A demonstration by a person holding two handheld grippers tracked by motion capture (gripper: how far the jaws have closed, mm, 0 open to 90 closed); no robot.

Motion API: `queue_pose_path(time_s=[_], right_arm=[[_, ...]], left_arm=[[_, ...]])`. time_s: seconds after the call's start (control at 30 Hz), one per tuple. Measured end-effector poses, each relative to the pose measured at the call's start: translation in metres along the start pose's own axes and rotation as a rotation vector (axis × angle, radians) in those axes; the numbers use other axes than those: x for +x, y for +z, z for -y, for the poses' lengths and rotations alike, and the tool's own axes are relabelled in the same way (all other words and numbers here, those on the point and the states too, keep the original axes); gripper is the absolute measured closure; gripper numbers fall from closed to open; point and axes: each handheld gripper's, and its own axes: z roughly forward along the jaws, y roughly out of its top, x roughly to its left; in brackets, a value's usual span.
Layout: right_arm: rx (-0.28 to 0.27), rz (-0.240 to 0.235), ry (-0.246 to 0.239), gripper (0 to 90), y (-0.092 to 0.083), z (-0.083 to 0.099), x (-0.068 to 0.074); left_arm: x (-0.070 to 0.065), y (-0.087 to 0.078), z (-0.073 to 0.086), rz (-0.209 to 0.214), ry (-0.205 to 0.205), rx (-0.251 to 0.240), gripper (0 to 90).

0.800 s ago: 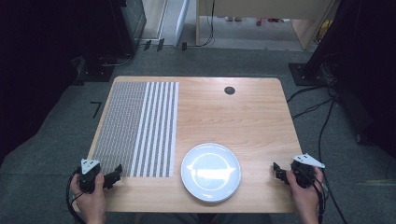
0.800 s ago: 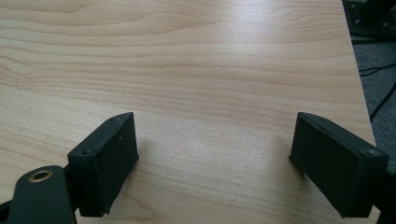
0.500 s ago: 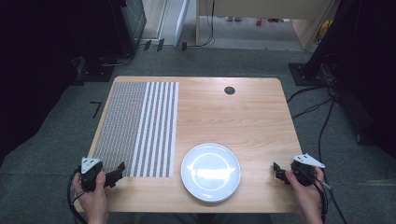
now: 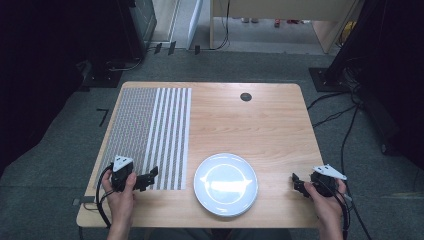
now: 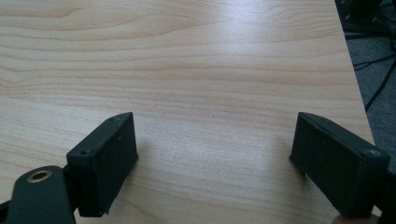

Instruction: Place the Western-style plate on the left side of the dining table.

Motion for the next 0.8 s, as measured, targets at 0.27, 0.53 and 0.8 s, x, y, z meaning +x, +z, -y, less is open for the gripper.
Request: queue_pose_path(time_s=[0.27,0.53,0.8], right_arm=[[-0.001,0.001,-0.001,13.7,0.0,0.0,0.0],[-0.001,0.001,-0.001,13.7,0.0,0.0,0.0],[-0.006,0.034,0.042,14.5,-0.002,0.002,0.005]], left_arm=[[-0.025,0.013,-0.004,0.023,0.01,-0.065,1.8],[-0.038,0.02,0.008,0.082,0.018,-0.039,1.9],[-0.046,0.02,0.015,0.109,0.032,-0.007,1.9]])
